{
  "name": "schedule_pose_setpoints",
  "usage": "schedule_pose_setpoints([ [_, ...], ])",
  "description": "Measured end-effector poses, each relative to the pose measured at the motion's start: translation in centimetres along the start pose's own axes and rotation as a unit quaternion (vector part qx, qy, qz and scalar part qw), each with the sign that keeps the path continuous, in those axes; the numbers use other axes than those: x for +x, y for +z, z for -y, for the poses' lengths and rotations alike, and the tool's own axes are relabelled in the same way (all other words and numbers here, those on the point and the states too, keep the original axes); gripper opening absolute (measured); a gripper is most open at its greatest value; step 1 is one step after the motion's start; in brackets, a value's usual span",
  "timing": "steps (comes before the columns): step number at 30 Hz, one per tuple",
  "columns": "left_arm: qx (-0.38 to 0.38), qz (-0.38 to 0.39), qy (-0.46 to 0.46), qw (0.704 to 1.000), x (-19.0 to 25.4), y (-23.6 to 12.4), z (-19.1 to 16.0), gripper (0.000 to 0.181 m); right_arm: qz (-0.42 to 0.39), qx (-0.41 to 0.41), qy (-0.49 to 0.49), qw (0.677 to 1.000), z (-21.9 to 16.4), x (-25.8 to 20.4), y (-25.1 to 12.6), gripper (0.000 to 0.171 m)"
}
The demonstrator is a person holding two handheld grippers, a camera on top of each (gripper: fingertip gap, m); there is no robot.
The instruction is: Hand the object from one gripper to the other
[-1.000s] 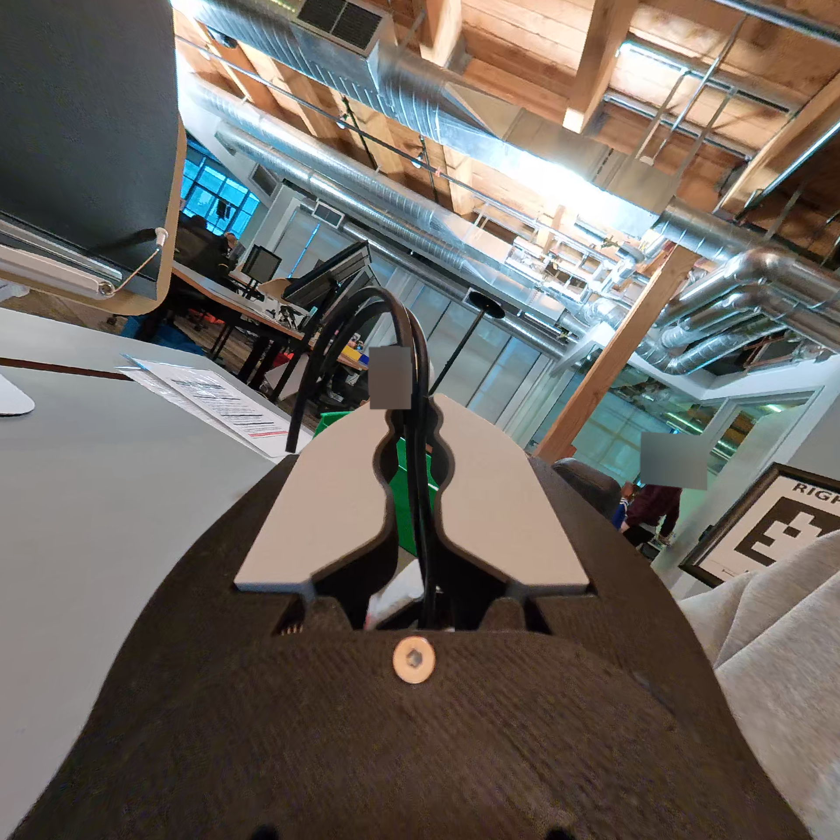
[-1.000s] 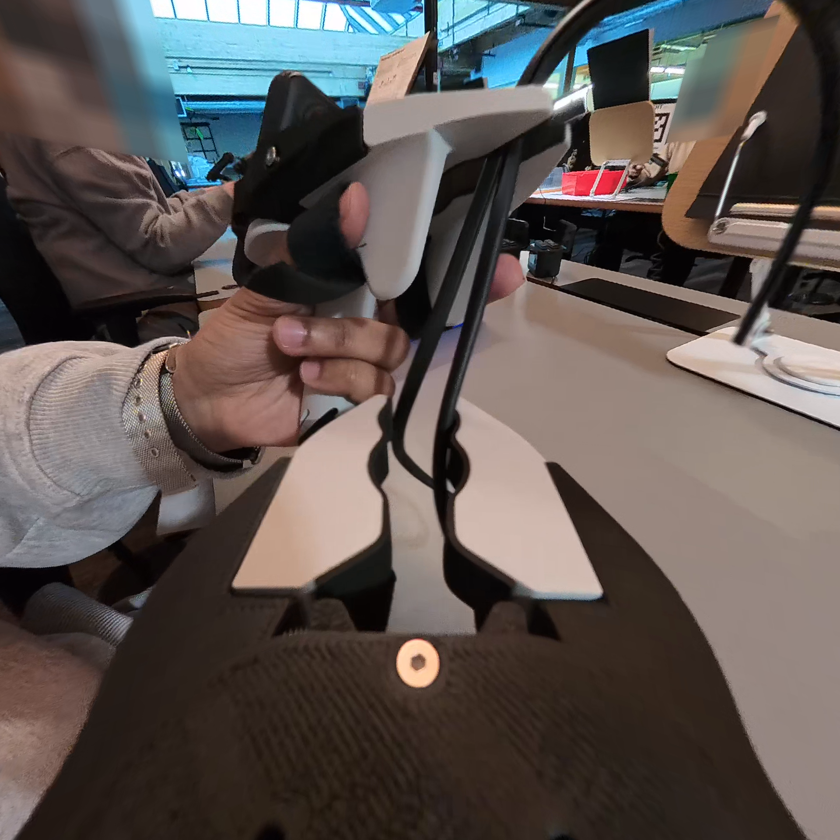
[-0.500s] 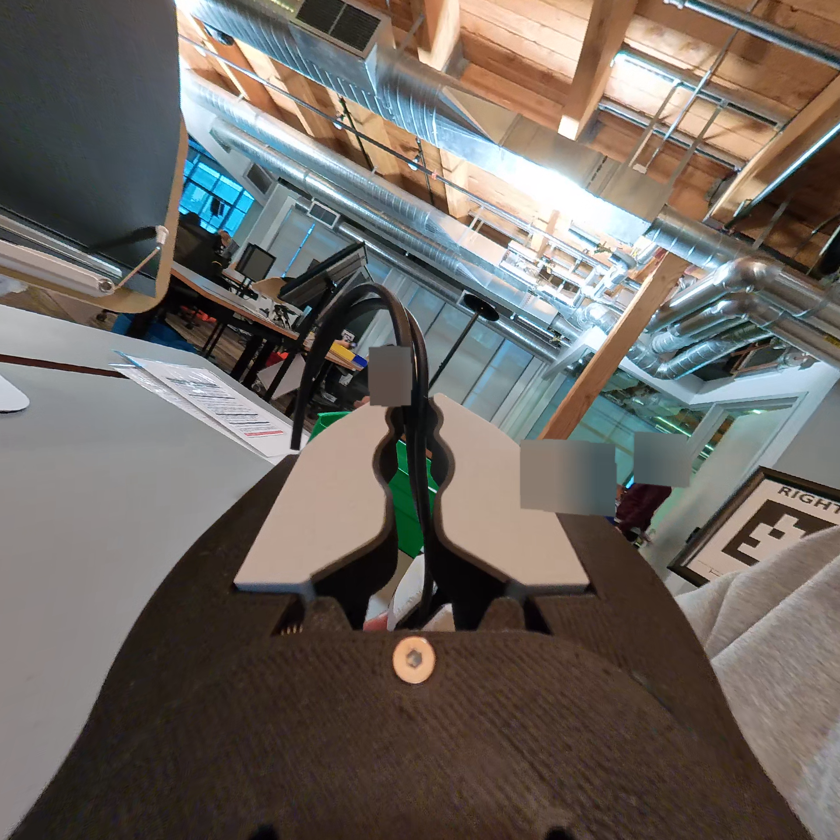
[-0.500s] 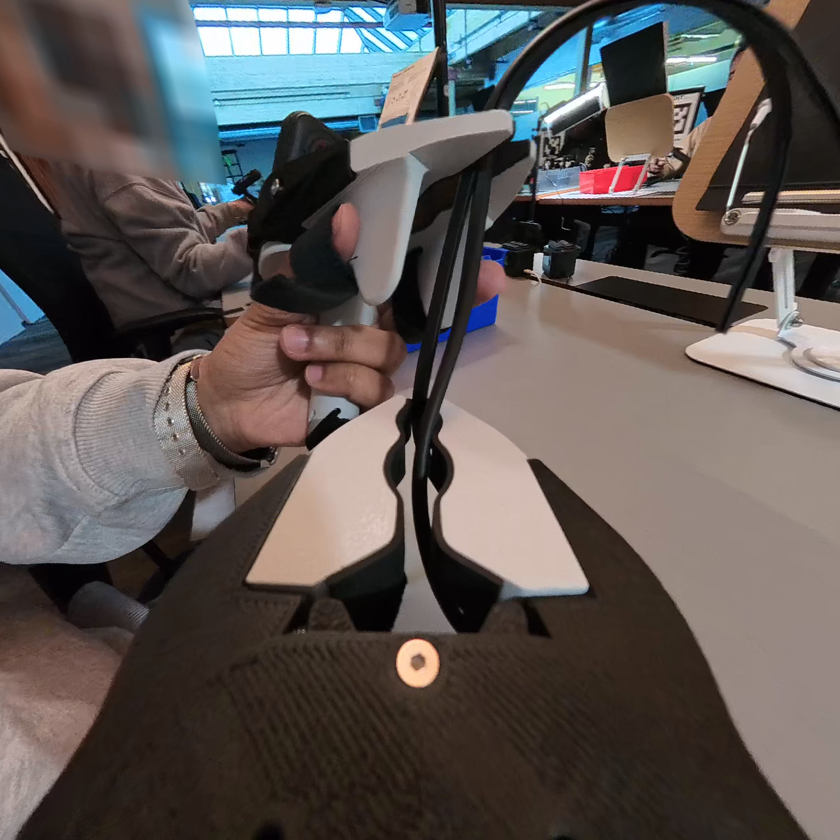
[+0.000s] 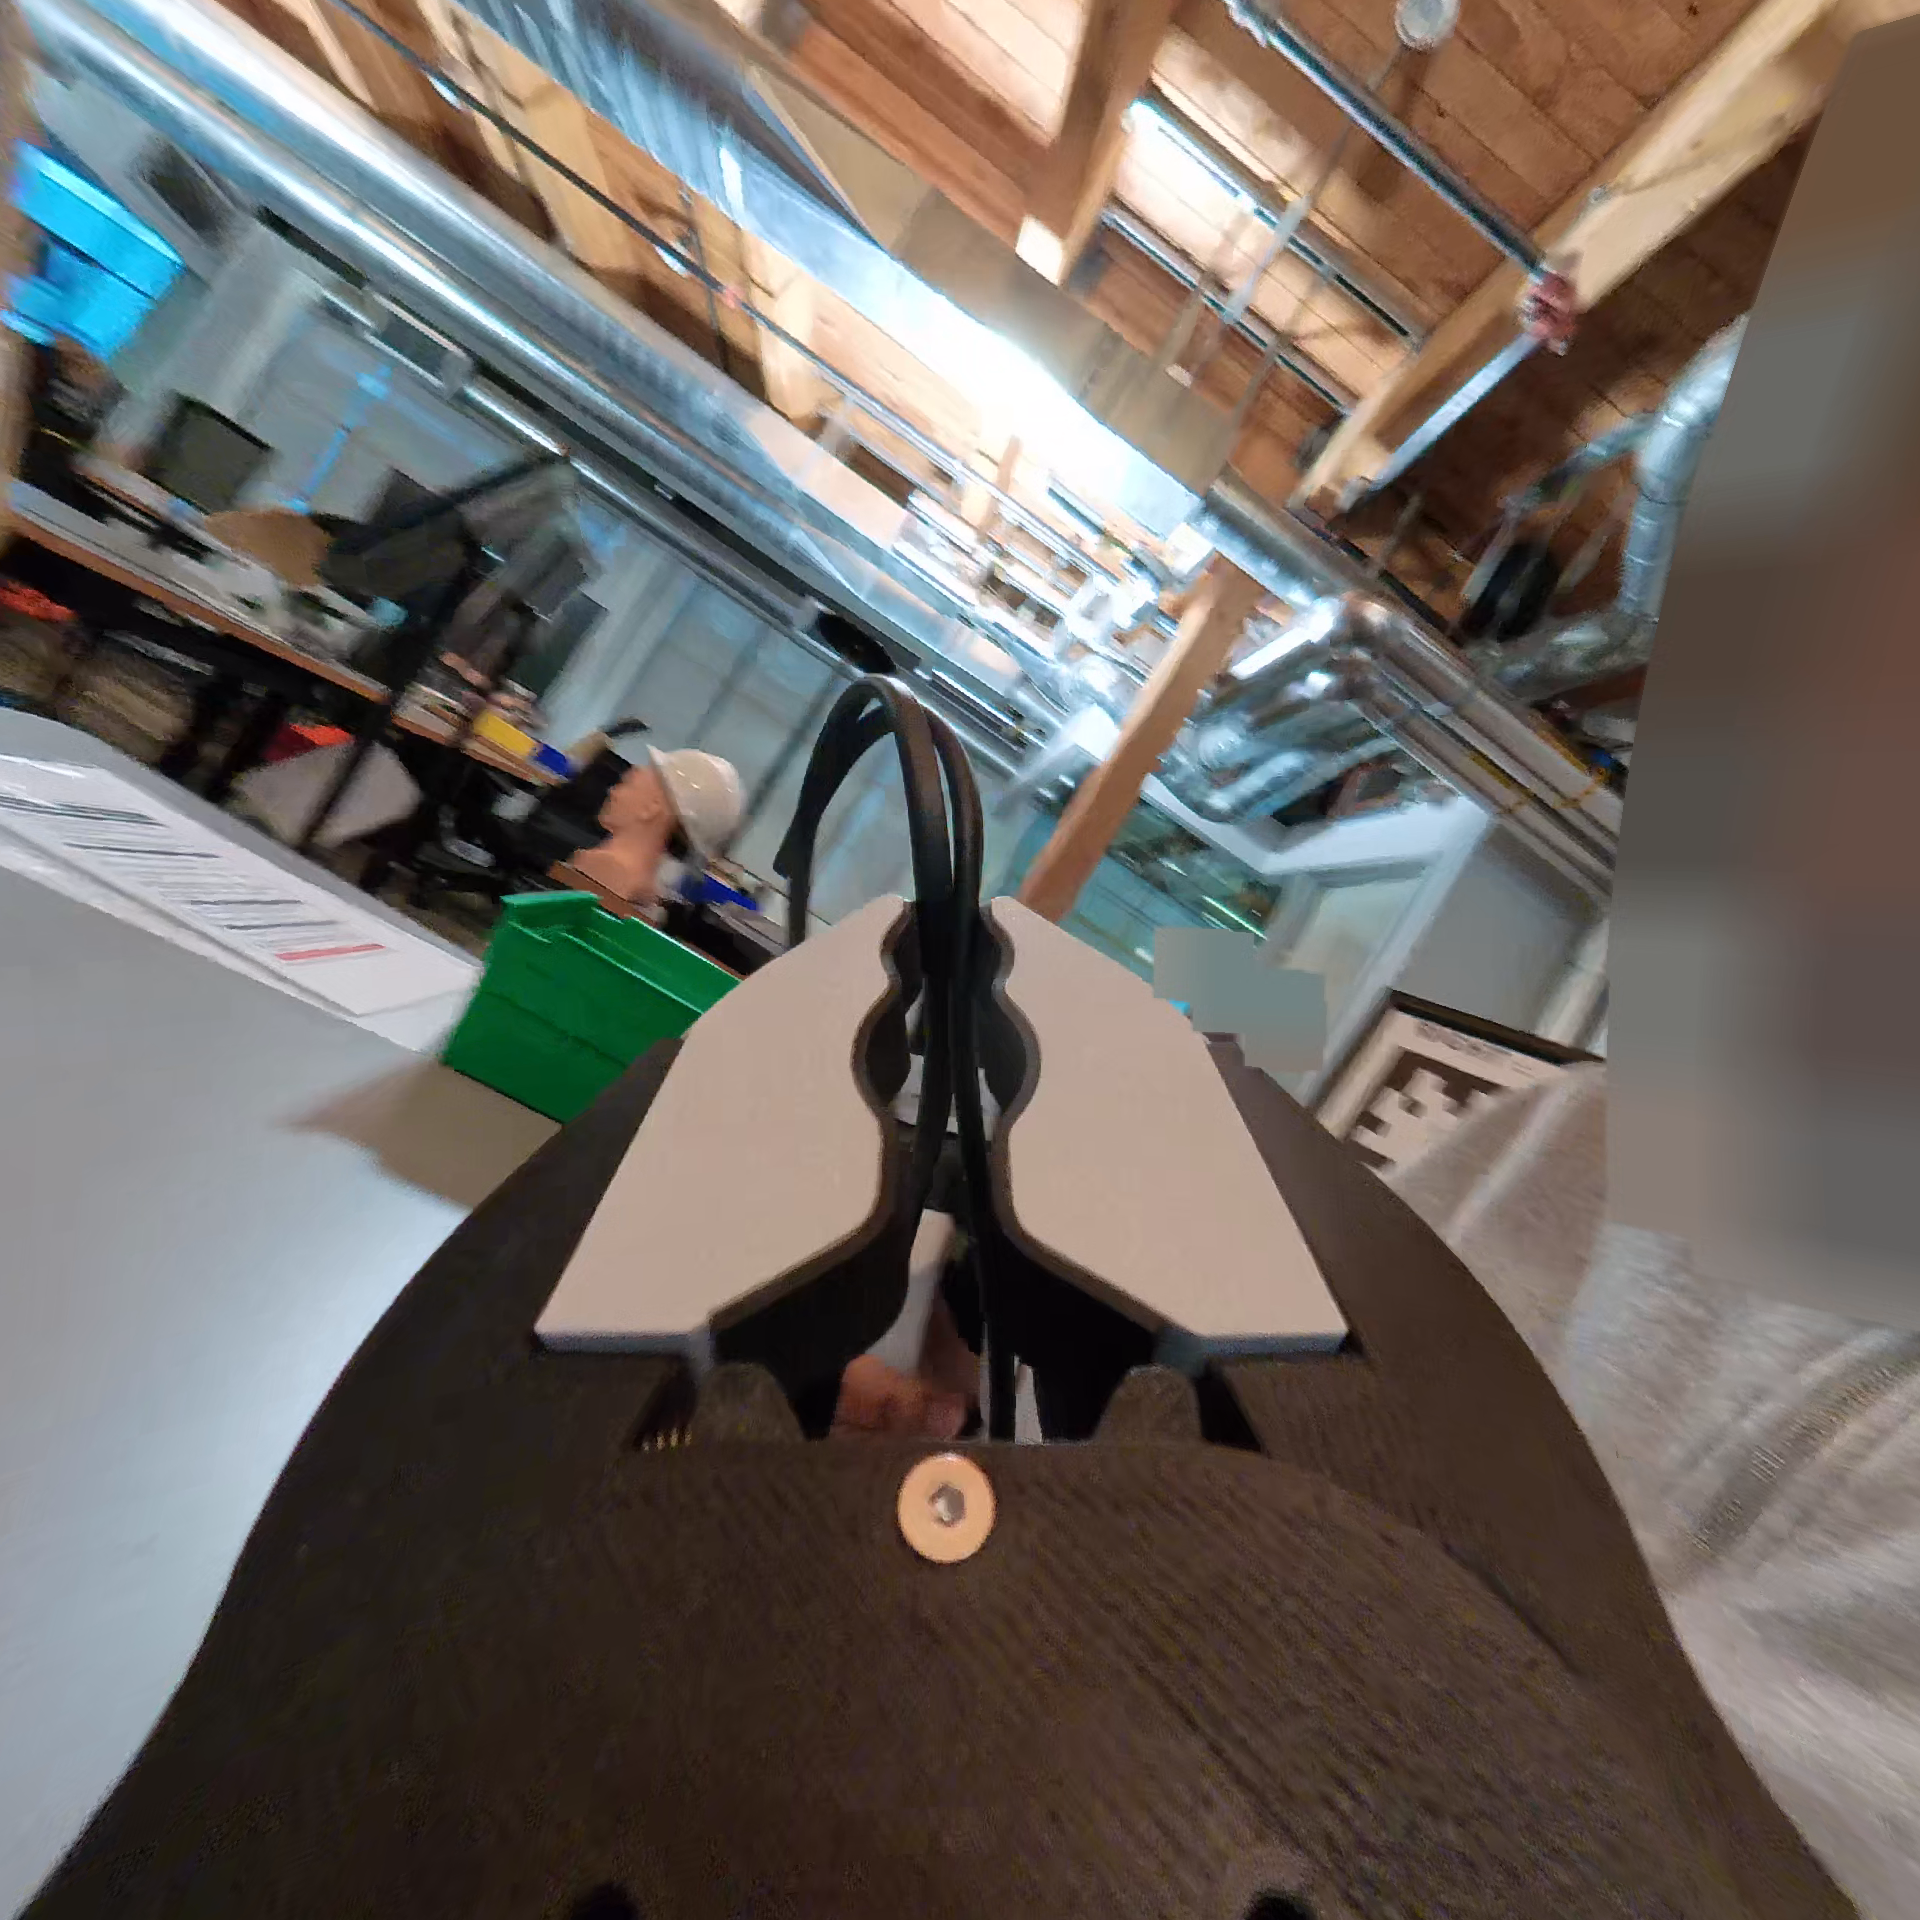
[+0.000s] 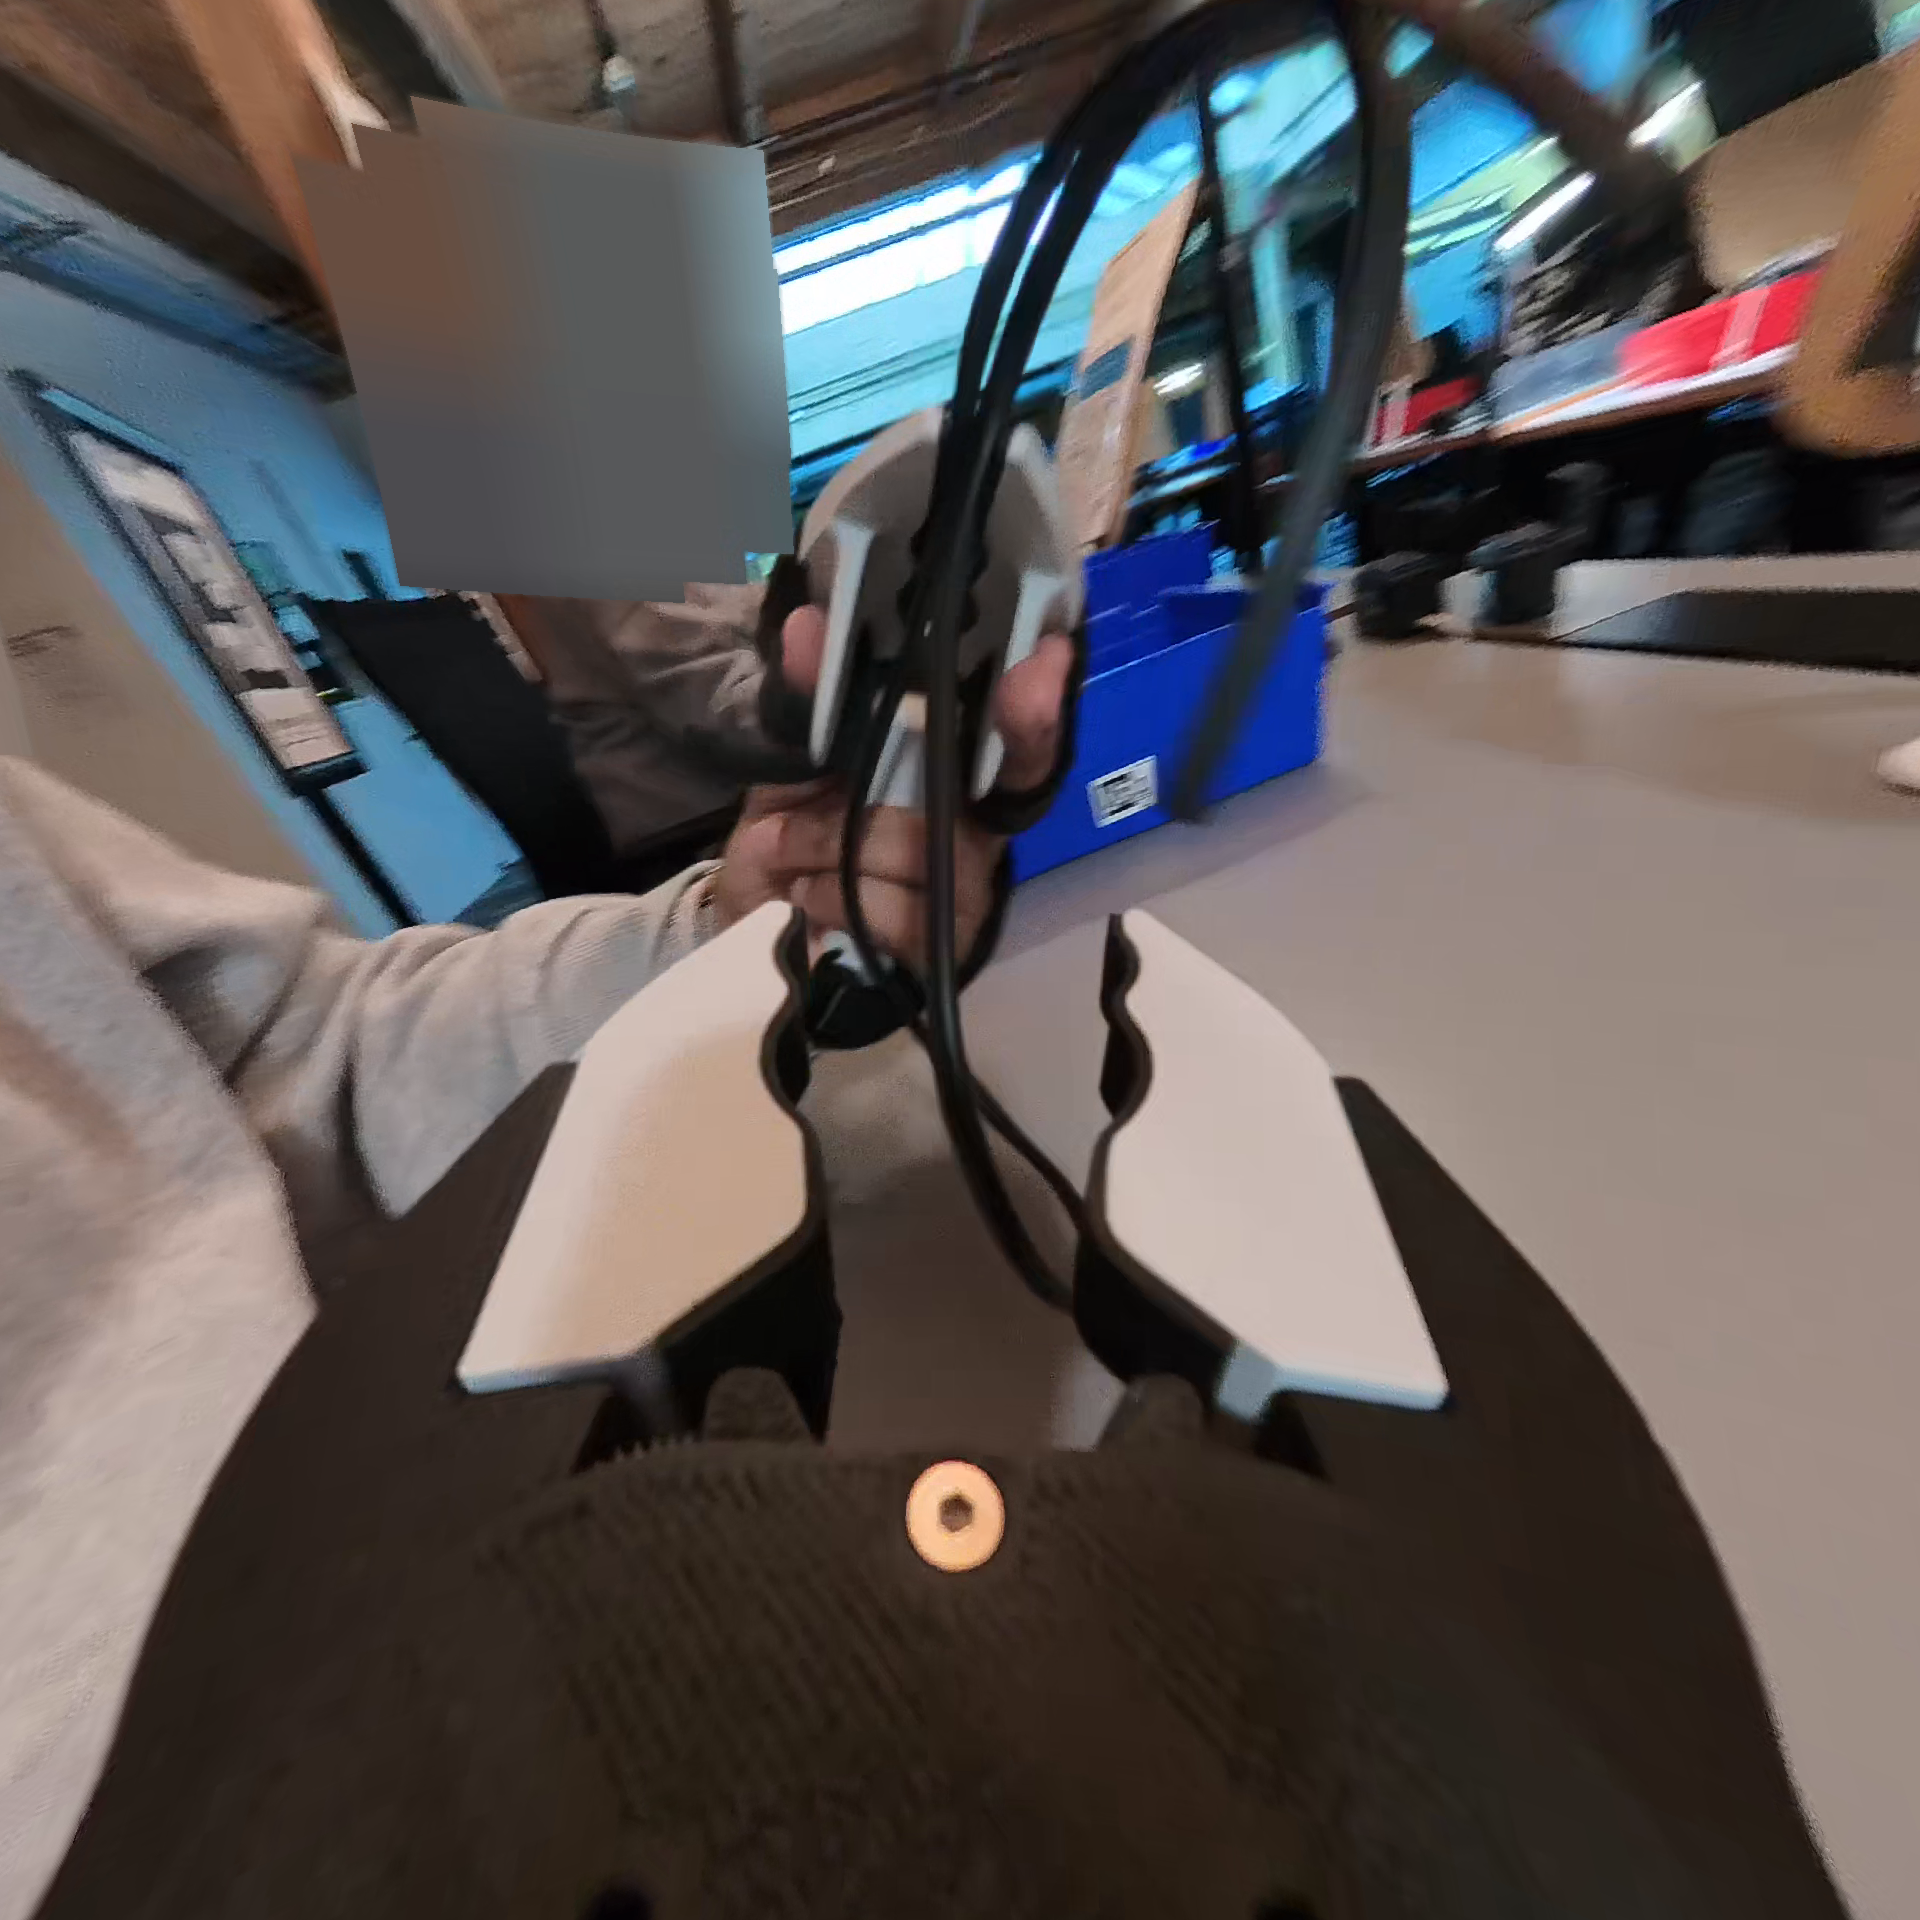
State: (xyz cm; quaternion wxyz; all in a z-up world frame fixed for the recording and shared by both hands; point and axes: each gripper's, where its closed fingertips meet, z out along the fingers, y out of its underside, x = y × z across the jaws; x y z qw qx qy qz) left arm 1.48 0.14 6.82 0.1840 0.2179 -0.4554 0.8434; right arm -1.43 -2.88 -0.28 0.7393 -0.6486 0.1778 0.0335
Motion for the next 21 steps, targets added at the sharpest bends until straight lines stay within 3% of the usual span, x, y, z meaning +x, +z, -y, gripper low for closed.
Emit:
schedule_pose_setpoints([
  [4, 0.078, 0.085, 0.027, 0.993, -2.3, -2.0, 2.5, 0.006, -0.126, 0.033, -0.060, 0.990, 1.5, 3.5, -1.7, 0.052],
  [11, 0.143, 0.146, 0.026, 0.979, -3.4, -3.1, 3.4, 0.007, -0.212, -0.004, -0.181, 0.960, 0.6, 3.0, 0.0, 0.053],
  [16, 0.141, 0.143, 0.008, 0.980, -3.1, -1.9, 1.9, 0.008, -0.238, -0.018, -0.219, 0.946, -0.2, 0.1, 2.9, 0.062],
  [21, 0.132, 0.119, -0.019, 0.984, -2.6, -0.9, 0.9, 0.007, -0.278, -0.019, -0.235, 0.931, 0.0, 0.9, 2.8, 0.082],
])
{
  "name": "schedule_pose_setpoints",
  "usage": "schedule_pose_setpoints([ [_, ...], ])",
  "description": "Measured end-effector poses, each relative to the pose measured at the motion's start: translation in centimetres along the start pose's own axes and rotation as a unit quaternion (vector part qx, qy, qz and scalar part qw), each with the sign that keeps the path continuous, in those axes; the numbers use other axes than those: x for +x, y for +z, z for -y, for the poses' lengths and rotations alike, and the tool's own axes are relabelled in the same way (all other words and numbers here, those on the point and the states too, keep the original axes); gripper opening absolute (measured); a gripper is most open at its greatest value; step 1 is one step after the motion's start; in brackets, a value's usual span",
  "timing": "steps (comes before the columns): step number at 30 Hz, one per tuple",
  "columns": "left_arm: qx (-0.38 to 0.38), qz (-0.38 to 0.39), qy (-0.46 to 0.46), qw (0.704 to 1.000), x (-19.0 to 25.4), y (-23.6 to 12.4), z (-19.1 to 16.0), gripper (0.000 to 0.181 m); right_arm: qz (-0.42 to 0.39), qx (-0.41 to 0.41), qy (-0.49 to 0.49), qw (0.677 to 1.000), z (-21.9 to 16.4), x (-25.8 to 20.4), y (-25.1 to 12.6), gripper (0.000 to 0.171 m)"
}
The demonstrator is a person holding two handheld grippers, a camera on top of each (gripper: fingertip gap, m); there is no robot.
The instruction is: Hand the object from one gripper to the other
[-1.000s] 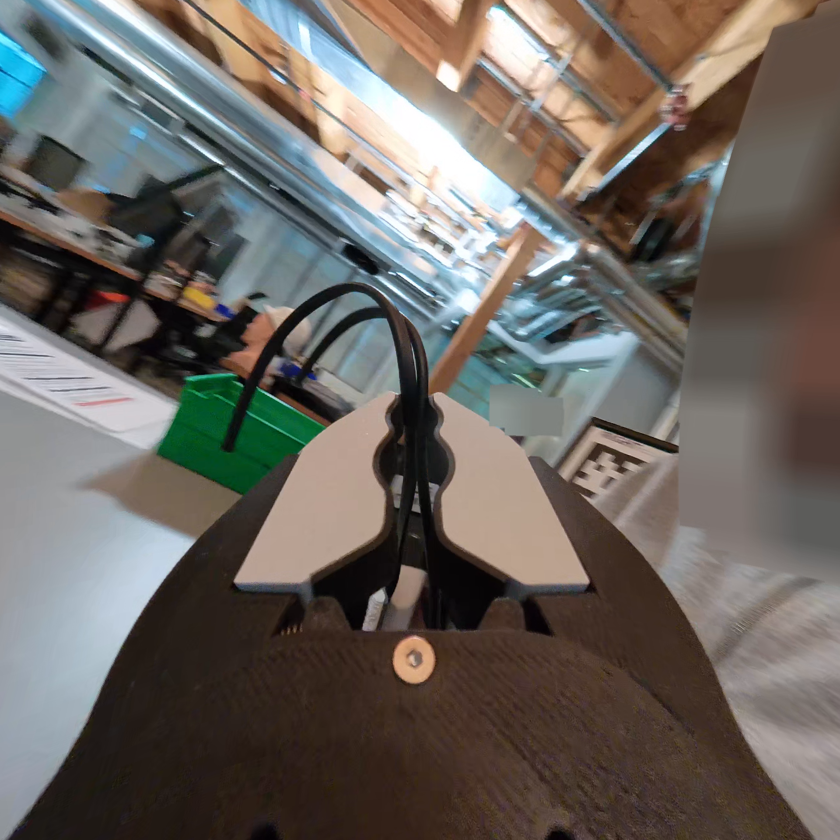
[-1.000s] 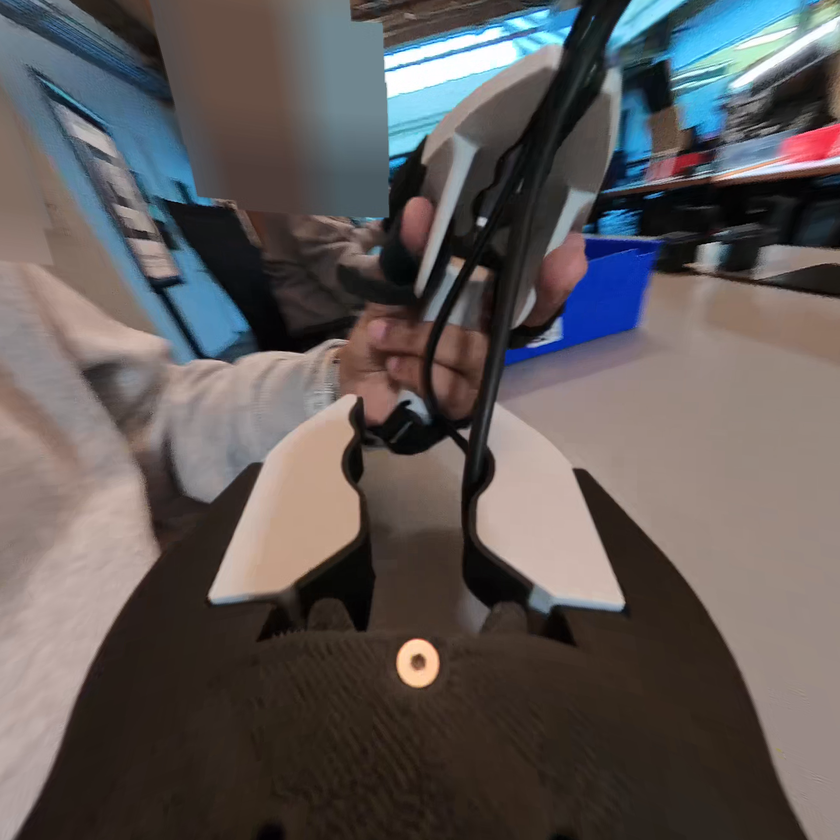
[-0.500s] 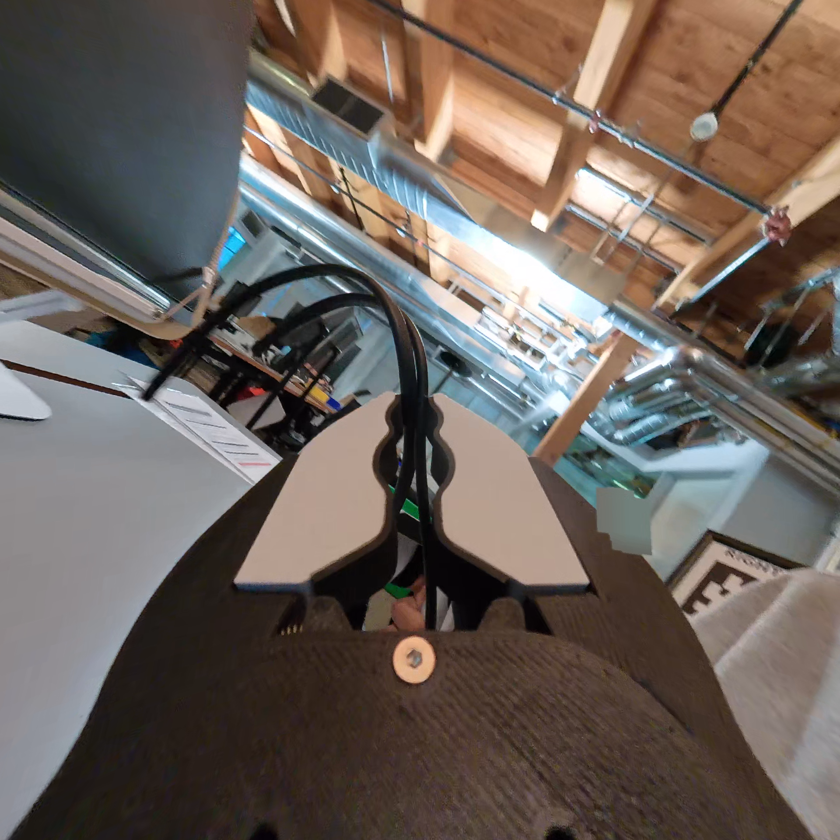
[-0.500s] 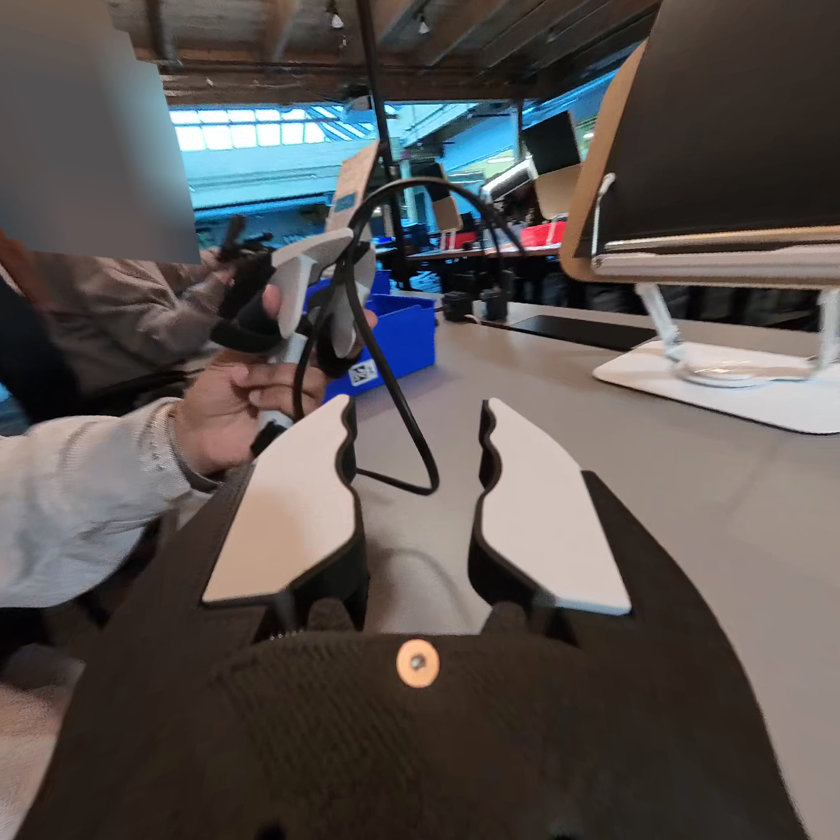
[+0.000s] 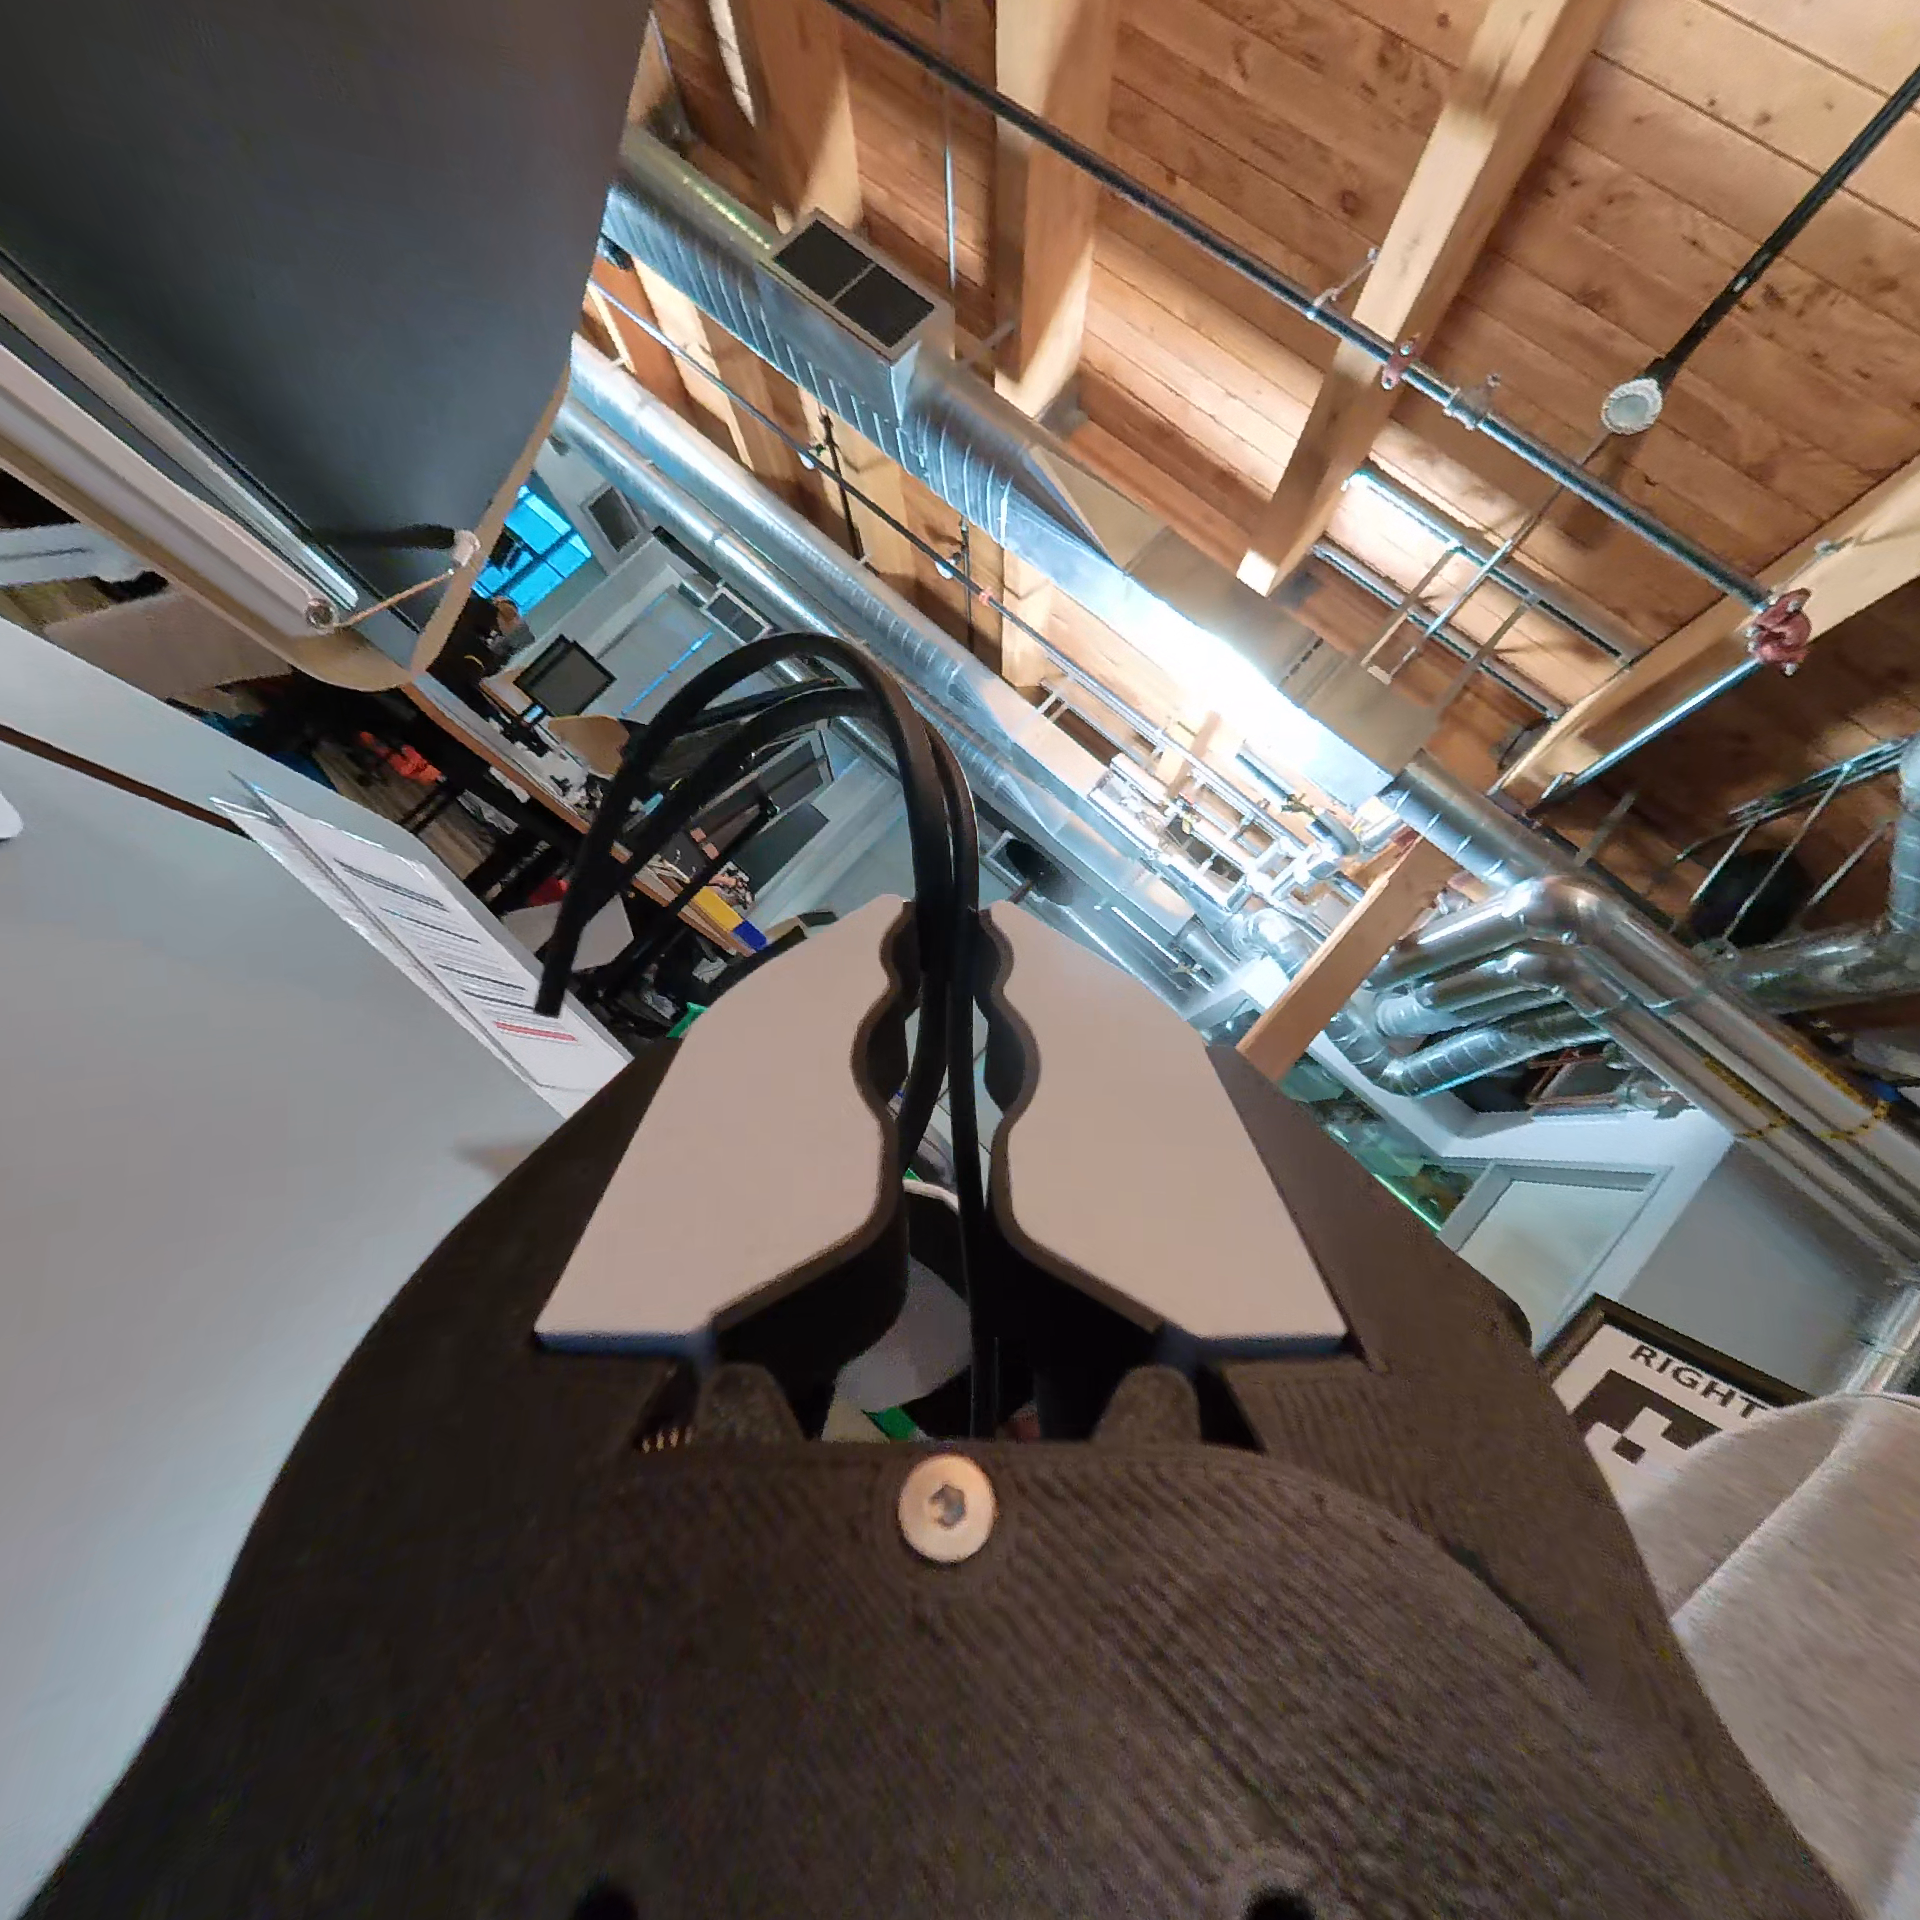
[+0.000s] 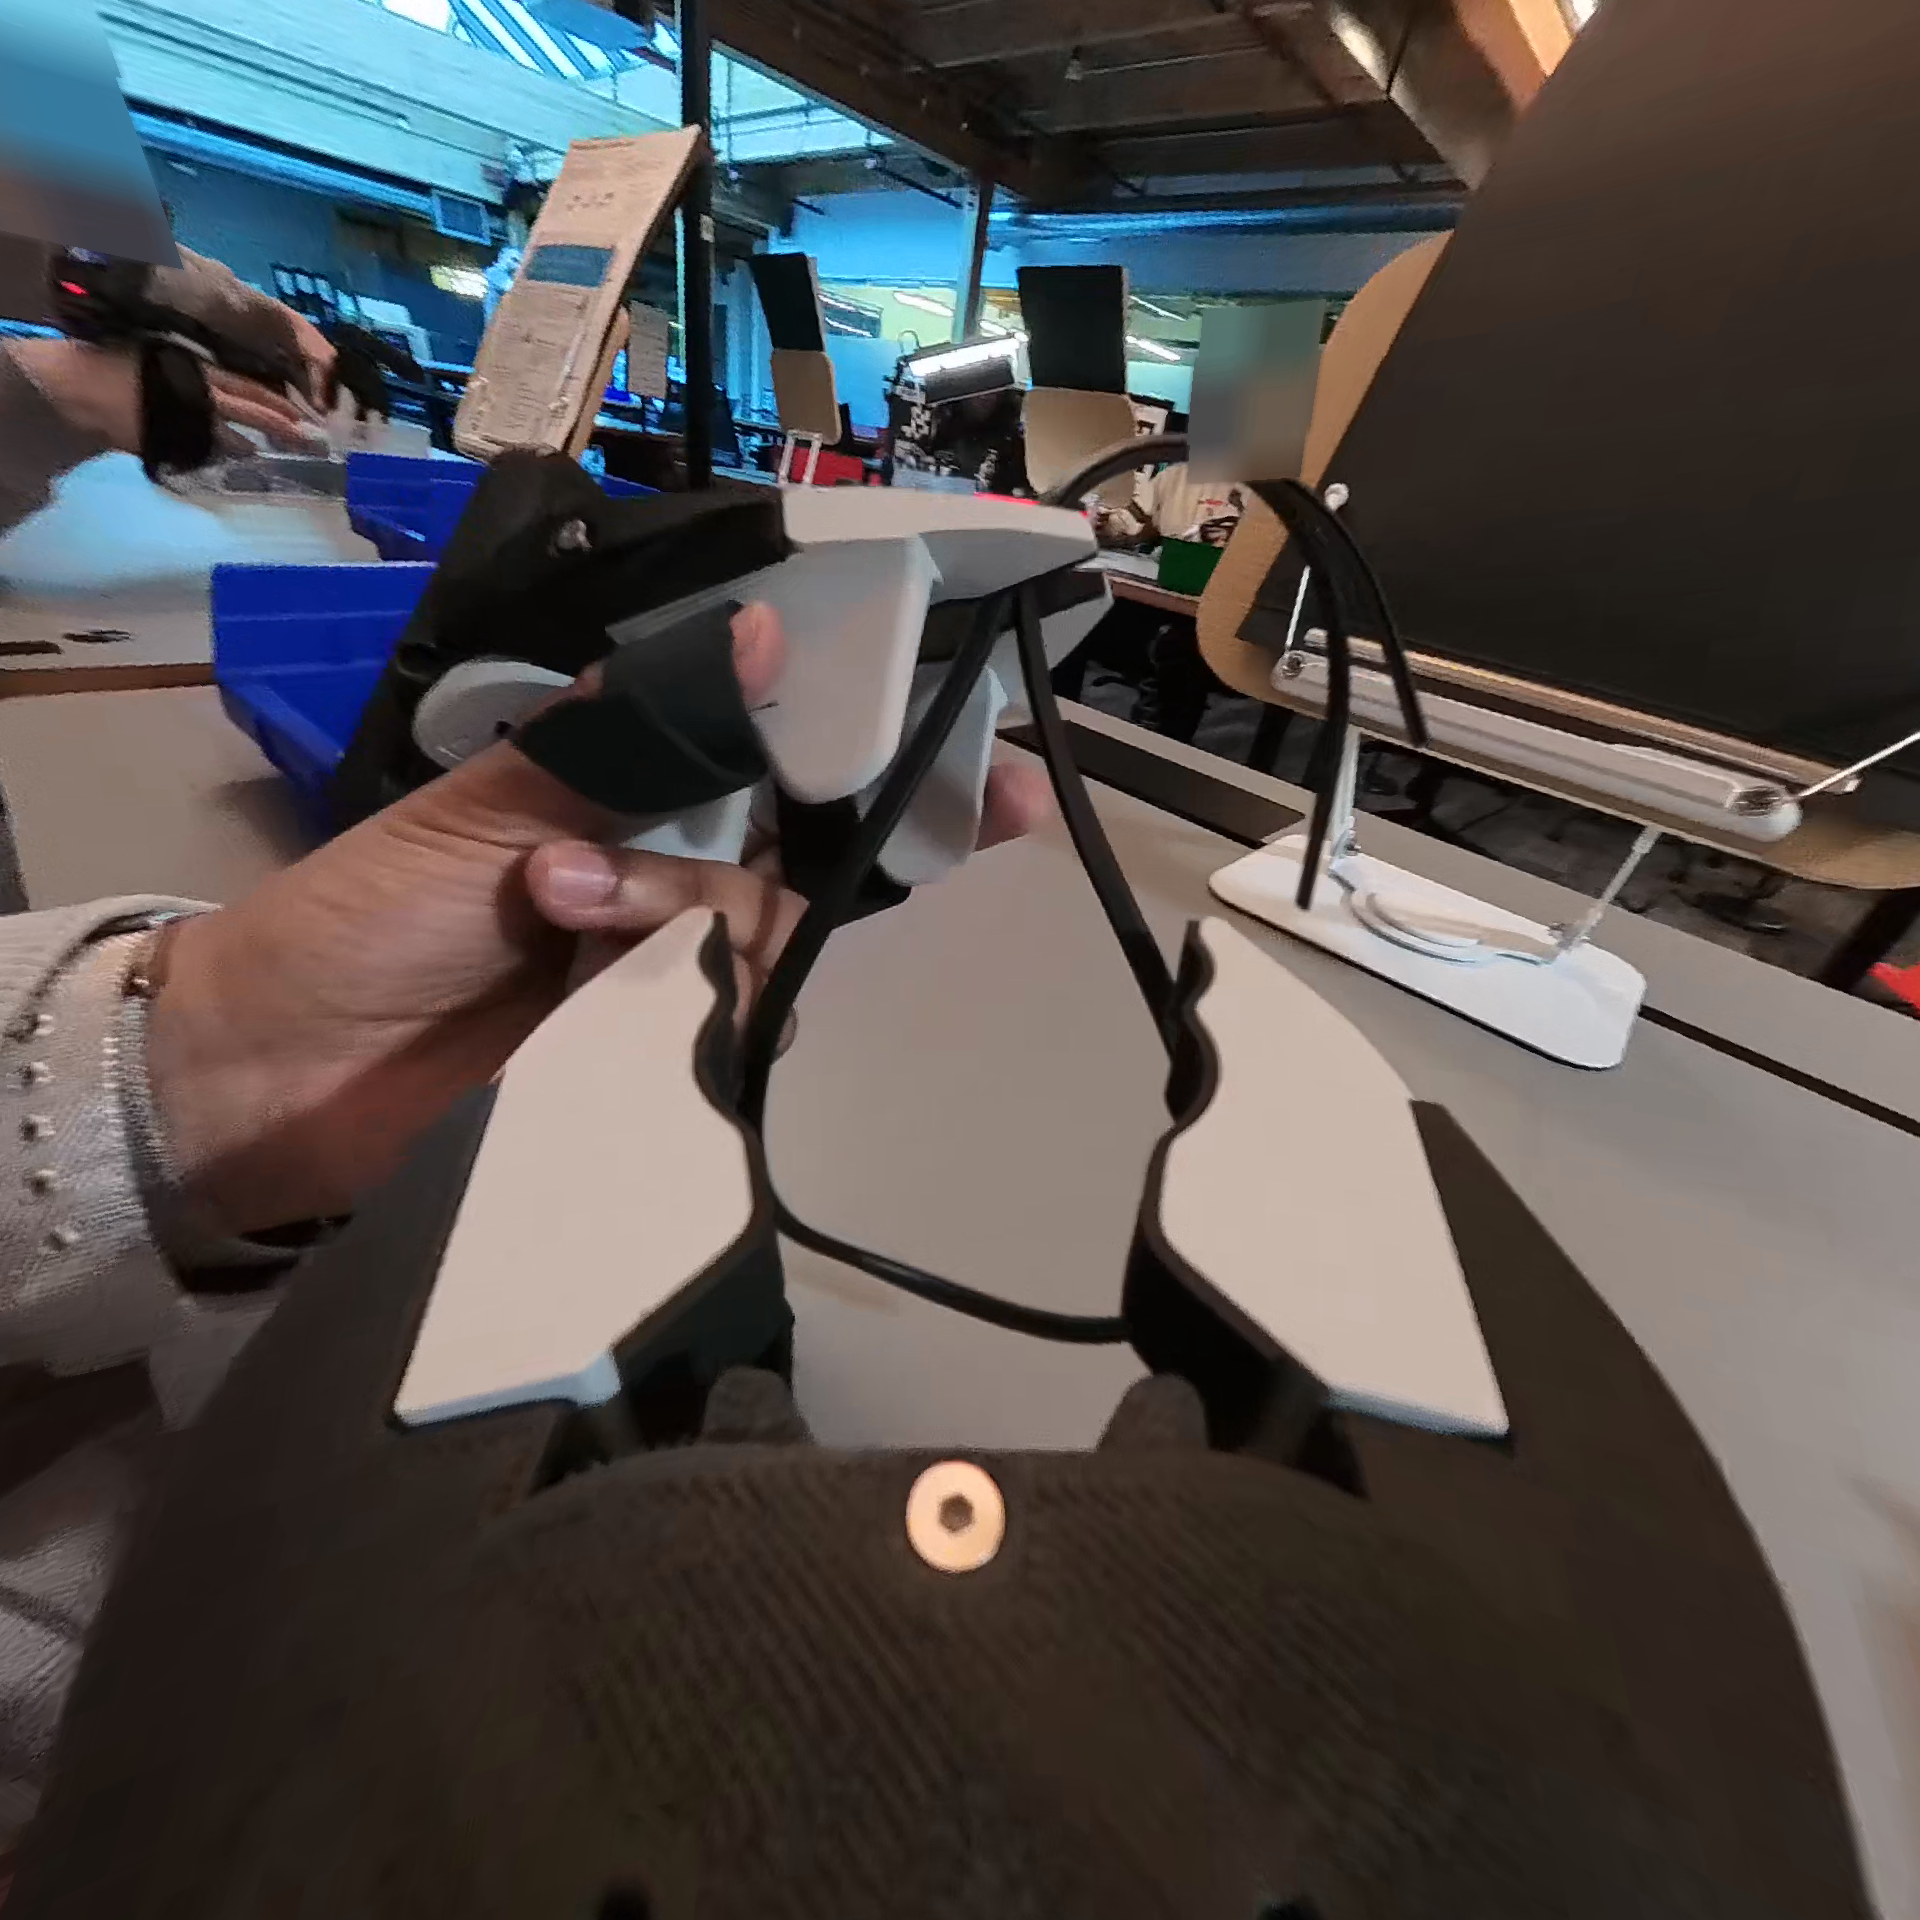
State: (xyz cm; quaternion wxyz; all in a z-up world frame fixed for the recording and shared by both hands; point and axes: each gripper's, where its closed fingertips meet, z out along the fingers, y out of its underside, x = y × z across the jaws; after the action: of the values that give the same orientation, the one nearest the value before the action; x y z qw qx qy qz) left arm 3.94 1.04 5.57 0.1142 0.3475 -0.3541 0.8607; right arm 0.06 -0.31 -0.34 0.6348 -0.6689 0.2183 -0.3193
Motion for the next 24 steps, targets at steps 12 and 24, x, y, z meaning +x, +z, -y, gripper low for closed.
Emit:
schedule_pose_setpoints([
  [12, -0.032, -0.040, -0.011, 0.999, 1.0, 0.4, -1.3, 0.008, 0.038, -0.049, 0.017, 0.998, -1.8, -0.2, -0.1, 0.019],
  [24, -0.056, -0.083, -0.054, 0.994, 1.8, 0.5, -1.7, 0.008, 0.060, -0.045, 0.035, 0.997, -1.6, -0.2, -0.5, 0.008],
])
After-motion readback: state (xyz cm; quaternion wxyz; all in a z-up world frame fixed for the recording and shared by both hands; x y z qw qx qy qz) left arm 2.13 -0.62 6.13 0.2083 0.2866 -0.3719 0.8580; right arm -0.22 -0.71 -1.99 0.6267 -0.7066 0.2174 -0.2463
